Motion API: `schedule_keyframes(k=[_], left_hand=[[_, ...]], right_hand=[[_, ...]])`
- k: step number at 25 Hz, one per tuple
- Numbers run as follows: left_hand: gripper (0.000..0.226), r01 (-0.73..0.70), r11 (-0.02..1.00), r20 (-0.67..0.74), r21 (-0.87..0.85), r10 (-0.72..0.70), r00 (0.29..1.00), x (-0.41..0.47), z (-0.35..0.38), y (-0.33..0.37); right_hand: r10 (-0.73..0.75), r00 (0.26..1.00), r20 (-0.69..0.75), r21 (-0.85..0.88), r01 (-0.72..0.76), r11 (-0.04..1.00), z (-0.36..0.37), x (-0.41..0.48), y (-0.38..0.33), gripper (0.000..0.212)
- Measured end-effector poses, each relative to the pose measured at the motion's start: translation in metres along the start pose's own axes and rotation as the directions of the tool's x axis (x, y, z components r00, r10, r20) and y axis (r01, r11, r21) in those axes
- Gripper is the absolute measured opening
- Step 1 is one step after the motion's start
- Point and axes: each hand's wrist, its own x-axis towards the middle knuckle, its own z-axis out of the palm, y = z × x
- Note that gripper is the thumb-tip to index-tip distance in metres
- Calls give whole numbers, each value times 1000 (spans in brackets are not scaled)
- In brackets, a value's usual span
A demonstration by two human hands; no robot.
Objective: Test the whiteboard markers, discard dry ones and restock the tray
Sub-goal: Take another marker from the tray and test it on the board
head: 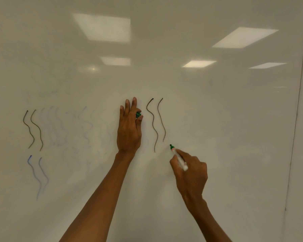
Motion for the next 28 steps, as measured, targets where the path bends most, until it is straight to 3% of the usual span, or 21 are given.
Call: schedule_keyframes(k=[4,9,11,15,19,22,26,28], left_hand=[[54,-28,999,-16,15,29,999,-2,0,0],[53,-60,998,-35,21,60,998,0,2,0],[53,-71,997,-38,16,72,997,2,1,-1],[51,-139,990,-55,29,141,989,2,1,-1],[47,-216,976,-54,40,218,974,3,2,-2],[35,-249,968,-86,30,251,964,4,3,-8],[29,-132,991,-103,-33,128,986,0,-1,-12],[29,-72,993,-77,-94,65,995,-2,-7,-6]], right_hand=[[32,999,24,175,-35,984,-10,48,-25,22],[55,997,-56,302,-36,953,-7,123,-37,16],[25,998,-66,286,-6,958,-4,135,-39,16],[-92,996,21,83,90,993,-8,102,-27,14],[40,995,93,59,-46,997,-18,38,6,13],[152,951,268,144,-196,970,-21,4,23,10],[272,851,449,365,-452,814,-41,-15,28,15],[295,790,538,460,-568,682,-53,-21,22,13]])
